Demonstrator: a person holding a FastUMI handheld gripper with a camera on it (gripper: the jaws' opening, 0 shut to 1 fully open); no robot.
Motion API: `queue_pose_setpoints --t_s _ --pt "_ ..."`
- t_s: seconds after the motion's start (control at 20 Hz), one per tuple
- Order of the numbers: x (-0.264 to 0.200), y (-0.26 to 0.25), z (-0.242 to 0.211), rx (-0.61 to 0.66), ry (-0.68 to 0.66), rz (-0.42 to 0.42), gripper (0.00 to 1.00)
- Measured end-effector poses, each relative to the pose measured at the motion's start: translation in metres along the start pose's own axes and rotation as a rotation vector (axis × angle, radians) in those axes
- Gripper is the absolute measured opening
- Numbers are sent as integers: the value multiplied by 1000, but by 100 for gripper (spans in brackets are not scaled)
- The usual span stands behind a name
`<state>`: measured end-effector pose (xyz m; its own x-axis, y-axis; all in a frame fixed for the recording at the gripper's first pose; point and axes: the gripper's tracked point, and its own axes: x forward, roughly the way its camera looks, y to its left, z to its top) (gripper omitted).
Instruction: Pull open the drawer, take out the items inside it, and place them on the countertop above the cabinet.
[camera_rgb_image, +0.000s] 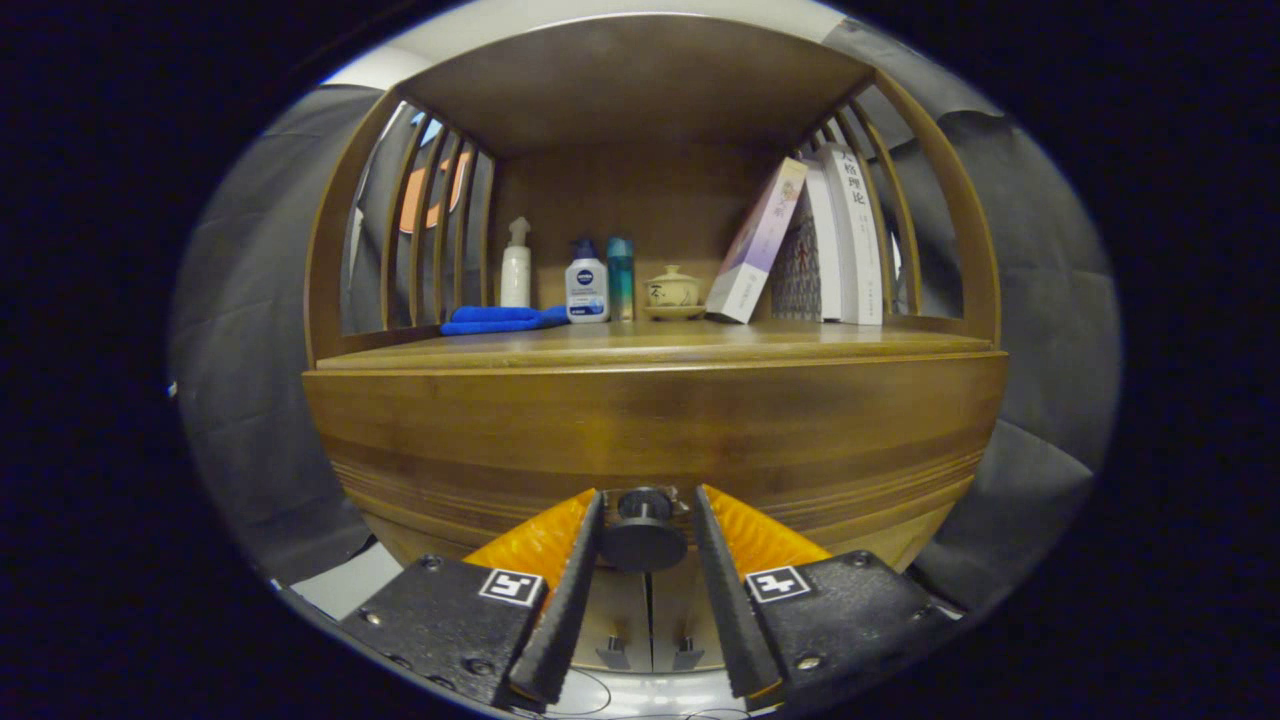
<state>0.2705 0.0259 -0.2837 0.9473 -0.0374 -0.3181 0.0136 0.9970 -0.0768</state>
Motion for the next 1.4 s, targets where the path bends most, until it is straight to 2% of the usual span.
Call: queue_pose_setpoints --t_s 0.05,0.2,0.65,1.4 --pt "1 0 -1 -7 -4 -9 54" --pt "3 -4 0 3 -23 -30 52" --pt "0 -2 -2 5 -21 -34 33" --pt "-101 -6 -29 -34 3 0 31"
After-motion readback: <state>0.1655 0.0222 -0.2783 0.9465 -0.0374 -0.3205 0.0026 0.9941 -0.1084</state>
